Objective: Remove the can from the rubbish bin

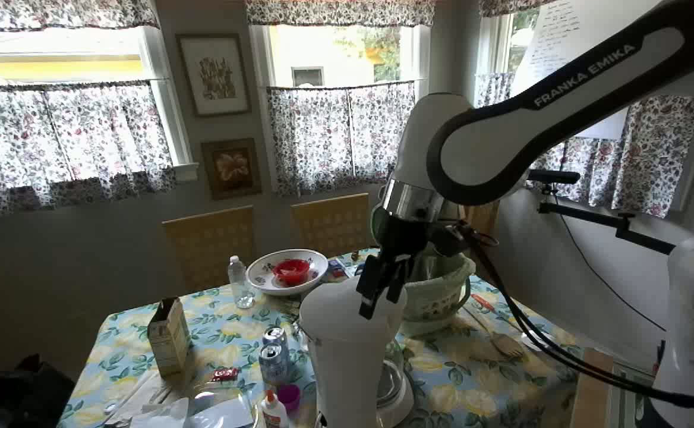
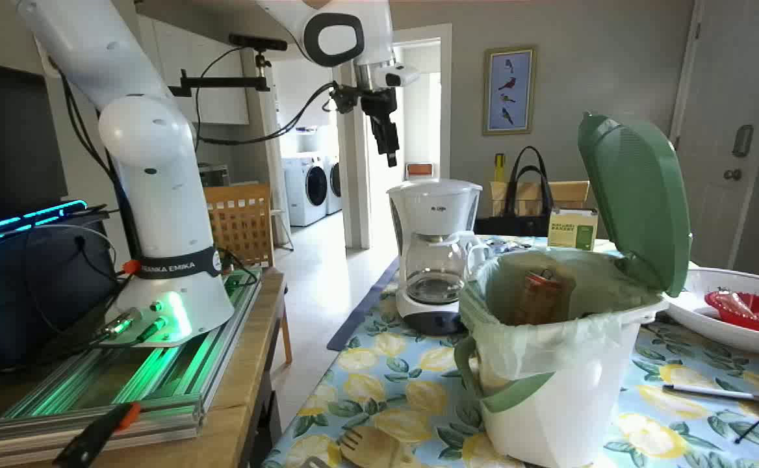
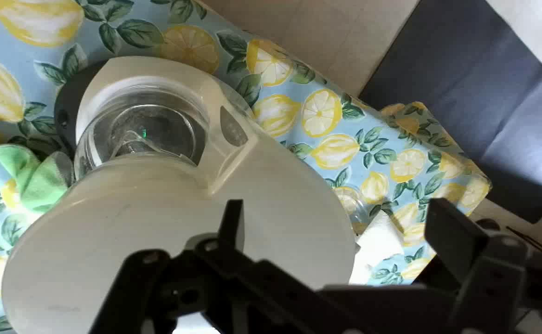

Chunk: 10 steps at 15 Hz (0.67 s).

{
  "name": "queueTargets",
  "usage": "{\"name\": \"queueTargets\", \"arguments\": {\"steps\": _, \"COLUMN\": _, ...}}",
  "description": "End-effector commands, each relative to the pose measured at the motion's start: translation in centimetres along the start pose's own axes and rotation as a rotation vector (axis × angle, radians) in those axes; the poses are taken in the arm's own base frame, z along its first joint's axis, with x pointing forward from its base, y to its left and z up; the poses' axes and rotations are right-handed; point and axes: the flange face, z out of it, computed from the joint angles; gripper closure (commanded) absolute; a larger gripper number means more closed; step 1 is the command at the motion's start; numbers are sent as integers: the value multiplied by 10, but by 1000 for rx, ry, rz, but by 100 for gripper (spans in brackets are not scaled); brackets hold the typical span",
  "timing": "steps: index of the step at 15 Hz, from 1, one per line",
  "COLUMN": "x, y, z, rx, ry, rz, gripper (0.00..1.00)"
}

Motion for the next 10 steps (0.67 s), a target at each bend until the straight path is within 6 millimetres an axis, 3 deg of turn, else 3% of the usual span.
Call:
{"name": "queueTargets", "arguments": {"steps": 1, "x": 0, "y": 0, "z": -1, "rx": 0, "ry": -1, "rz": 0, "gripper": 0}}
{"name": "queueTargets", "arguments": {"steps": 7, "x": 2, "y": 3, "z": -1, "rx": -10, "ry": -6, "rz": 20, "gripper": 0}}
{"name": "queueTargets", "arguments": {"steps": 10, "x": 12, "y": 37, "z": -12, "rx": -67, "ry": 82, "rz": 115, "gripper": 0}}
